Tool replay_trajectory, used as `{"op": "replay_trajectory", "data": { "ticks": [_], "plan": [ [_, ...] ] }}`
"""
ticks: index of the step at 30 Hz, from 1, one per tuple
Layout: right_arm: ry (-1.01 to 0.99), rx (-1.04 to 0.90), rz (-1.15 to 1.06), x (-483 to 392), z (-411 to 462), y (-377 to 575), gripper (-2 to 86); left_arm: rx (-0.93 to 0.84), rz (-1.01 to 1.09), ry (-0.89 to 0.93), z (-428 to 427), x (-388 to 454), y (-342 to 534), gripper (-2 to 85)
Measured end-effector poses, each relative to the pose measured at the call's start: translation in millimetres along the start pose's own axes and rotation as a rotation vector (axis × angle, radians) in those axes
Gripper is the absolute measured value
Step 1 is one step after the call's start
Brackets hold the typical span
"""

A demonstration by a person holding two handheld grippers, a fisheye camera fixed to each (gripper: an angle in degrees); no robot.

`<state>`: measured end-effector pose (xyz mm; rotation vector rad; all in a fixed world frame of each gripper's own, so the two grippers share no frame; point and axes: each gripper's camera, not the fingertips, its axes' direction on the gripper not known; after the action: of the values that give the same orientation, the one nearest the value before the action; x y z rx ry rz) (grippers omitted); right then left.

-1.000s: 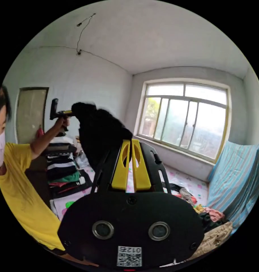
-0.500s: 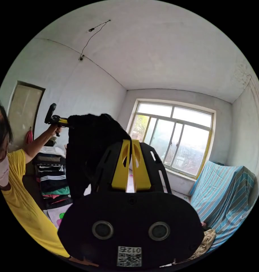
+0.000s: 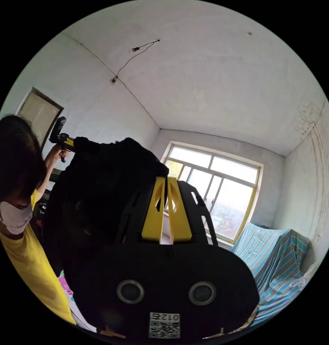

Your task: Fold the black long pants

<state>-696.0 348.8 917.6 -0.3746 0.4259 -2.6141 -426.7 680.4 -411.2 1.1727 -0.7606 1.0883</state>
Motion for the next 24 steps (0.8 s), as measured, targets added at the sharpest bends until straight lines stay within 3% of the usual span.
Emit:
{"op": "replay_trajectory", "data": {
  "ticks": [5,11,14,16,19,21,24],
  "plan": [
    [-0.079,-0.184,0.170,54,114,78,0.4,-0.210,-0.119,0.169,181,-56,44,-0.4],
    [-0.172,-0.594,0.414,110,309,278,0.6,-0.560,-0.420,0.459,490,-115,181,-0.3],
    [-0.169,-0.799,0.488,114,412,402,0.8,-0.688,-0.716,0.557,645,-130,292,0.0],
    [-0.120,-0.991,0.535,105,478,497,0.9,-0.751,-1.052,0.525,734,-128,394,0.5],
    [-0.006,-1.191,0.594,90,506,587,1.0,-0.699,-1.364,0.497,775,-109,505,1.0],
    [-0.022,-1.228,0.618,80,493,625,0.8,-0.662,-1.434,0.493,776,-99,553,1.0],
    [-0.129,-1.284,0.631,60,440,676,0.3,-0.669,-1.369,0.498,754,-85,602,0.7]
  ]
}}
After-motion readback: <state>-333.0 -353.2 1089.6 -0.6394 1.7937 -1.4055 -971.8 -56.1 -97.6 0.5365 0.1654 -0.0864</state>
